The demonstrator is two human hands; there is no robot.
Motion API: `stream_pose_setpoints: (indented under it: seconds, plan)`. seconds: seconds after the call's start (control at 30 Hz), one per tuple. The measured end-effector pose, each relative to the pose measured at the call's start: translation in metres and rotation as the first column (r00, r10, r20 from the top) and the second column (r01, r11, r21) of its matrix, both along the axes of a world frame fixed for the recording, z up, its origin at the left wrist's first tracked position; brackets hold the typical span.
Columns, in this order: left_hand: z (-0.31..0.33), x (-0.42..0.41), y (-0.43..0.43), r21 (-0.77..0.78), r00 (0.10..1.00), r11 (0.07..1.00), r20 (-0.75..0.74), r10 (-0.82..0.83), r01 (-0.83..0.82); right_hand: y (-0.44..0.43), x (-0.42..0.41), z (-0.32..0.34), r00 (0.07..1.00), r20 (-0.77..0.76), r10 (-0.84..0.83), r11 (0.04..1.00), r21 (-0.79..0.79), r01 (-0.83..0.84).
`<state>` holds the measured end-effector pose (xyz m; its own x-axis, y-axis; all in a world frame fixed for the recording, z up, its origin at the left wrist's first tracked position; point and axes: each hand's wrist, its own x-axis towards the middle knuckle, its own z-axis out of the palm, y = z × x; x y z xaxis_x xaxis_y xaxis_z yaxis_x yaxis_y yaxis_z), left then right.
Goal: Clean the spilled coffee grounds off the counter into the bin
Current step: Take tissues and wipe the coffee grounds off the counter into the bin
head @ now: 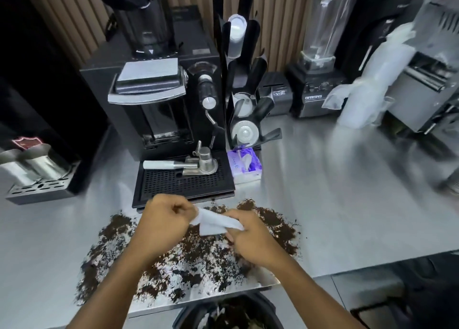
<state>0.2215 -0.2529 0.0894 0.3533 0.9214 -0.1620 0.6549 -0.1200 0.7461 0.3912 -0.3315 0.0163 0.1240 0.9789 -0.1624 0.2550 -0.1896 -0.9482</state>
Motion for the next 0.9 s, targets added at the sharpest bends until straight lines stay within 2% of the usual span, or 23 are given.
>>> stream_pose_setpoints:
  seconds: [0.07, 0.17, 0.27, 0.37, 0.5, 0.6, 0.67, 0.7, 0.77, 0.83, 0.9]
  plan:
    - [-0.008, -0.001, -0.001, 0.019, 0.995, 0.997, -0.067, -0.078, 0.079, -0.003, 0.005, 0.0, 0.998, 0.048, 0.04, 0.997, -0.075, -0.036]
    - [-0.019, 0.01, -0.007, -0.061, 0.961, 0.959, 0.004, -0.276, 0.276, 0.001, 0.012, 0.003, 0.99, 0.11, 0.088, 0.993, -0.082, -0.079]
    - [-0.032, 0.035, -0.015, -0.097, 0.884, 0.879, 0.072, -0.462, 0.468, 0.004, 0.02, 0.006, 0.991, 0.094, 0.095, 0.992, -0.088, -0.087]
    - [-0.048, 0.055, -0.014, -0.034, 0.876, 0.876, 0.036, -0.481, 0.482, 0.003, 0.039, 0.002, 0.997, 0.017, 0.079, 0.99, -0.12, -0.076]
    - [-0.066, 0.078, -0.006, -0.246, 0.864, 0.84, -0.013, -0.503, 0.484, 0.0, 0.072, -0.009, 0.985, -0.127, 0.118, 0.973, -0.184, -0.14]
    - [-0.072, 0.094, 0.004, -0.373, 0.883, 0.82, -0.008, -0.47, 0.433, 0.008, 0.093, -0.023, 0.997, -0.036, 0.062, 0.976, -0.209, -0.068]
    - [-0.075, 0.107, 0.011, -0.248, 0.922, 0.898, -0.048, -0.385, 0.362, 0.018, 0.105, -0.036, 0.999, 0.036, -0.014, 0.987, -0.16, 0.02]
    - [-0.078, 0.115, 0.016, -0.131, 0.936, 0.936, -0.09, -0.339, 0.327, 0.023, 0.11, -0.04, 0.996, 0.069, -0.063, 0.992, -0.107, 0.071]
    - [-0.085, 0.13, 0.026, 0.097, 0.948, 0.953, -0.173, -0.267, 0.286, 0.036, 0.121, -0.052, 0.974, 0.161, -0.162, 0.987, 0.016, 0.162]
    - [-0.094, 0.145, 0.04, 0.297, 0.919, 0.897, -0.32, -0.23, 0.328, 0.051, 0.131, -0.062, 0.937, 0.269, -0.224, 0.974, 0.103, 0.203]
    - [-0.103, 0.161, 0.054, 0.403, 0.845, 0.798, -0.483, -0.23, 0.448, 0.065, 0.139, -0.071, 0.883, 0.39, -0.262, 0.959, 0.21, 0.192]
